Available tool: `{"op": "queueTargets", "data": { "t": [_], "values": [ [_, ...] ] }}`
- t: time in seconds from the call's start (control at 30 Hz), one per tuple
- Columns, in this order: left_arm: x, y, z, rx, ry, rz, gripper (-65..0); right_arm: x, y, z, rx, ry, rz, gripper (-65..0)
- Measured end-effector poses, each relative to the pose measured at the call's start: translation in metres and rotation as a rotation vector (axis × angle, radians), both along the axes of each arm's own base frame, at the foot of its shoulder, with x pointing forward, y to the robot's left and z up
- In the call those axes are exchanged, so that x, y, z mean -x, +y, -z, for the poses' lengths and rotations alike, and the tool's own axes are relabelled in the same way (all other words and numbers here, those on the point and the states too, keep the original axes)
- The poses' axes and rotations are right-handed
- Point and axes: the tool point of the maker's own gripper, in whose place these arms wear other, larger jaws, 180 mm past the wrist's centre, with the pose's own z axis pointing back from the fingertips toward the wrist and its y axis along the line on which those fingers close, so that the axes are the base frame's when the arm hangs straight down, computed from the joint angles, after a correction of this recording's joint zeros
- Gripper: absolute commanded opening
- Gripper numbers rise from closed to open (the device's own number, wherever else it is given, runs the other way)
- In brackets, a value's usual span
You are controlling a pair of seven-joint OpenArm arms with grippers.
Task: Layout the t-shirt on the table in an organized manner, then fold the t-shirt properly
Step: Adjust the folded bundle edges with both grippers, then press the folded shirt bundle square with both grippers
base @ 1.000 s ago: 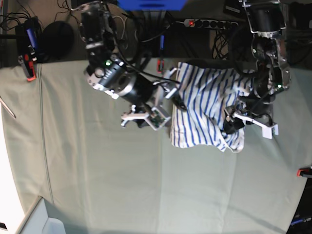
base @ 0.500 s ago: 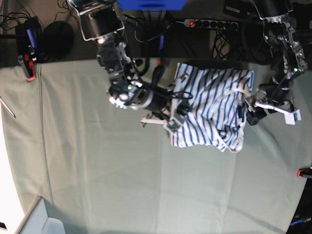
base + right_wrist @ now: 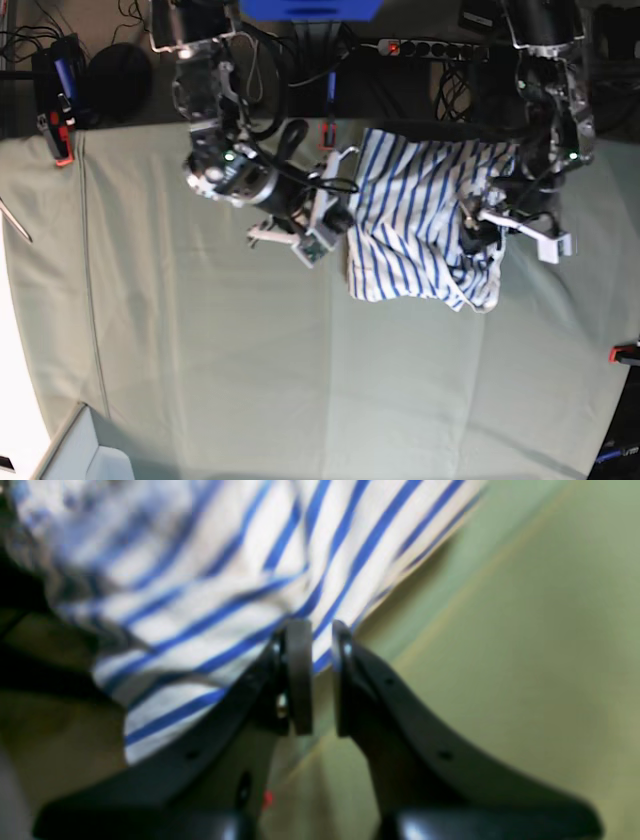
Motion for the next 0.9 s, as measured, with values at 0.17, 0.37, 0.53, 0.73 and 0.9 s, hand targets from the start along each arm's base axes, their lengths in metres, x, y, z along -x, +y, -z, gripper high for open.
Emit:
{"op": "queueTargets", "data": {
  "t": [0.17, 0.37, 0.53, 0.73, 0.9],
  "values": [
    [-0.004, -0.028, 0.016, 0.015, 0.039, 0.068, -11.6, -0.007, -0.014, -0.039, 0.009, -0.126, 0.017, -59.0],
    [-0.016, -0.046, 0.022, 0.005, 0.03, 0.122, -12.6, 0.003, -0.027, -0.044, 0.043, -0.146, 0.023, -59.0],
    [-0.013, -0.059, 0.026, 0.001, 0.054, 0.173, -43.2, -0.001, -0.054, -0.04, 0.073, -0.14, 0.087, -59.0],
    [-0.035, -0.075, 0.014, -0.023, 0.044, 0.242, -63.5, -0.001, -0.078, -0.033, 0.096, -0.116, 0.149, -59.0],
    [-0.057, -0.101, 0.006, -0.197, 0.027, 0.451, -65.0, -0.004, -0.087, -0.033, 0.092, -0.119, 0.181, -59.0]
  ]
}}
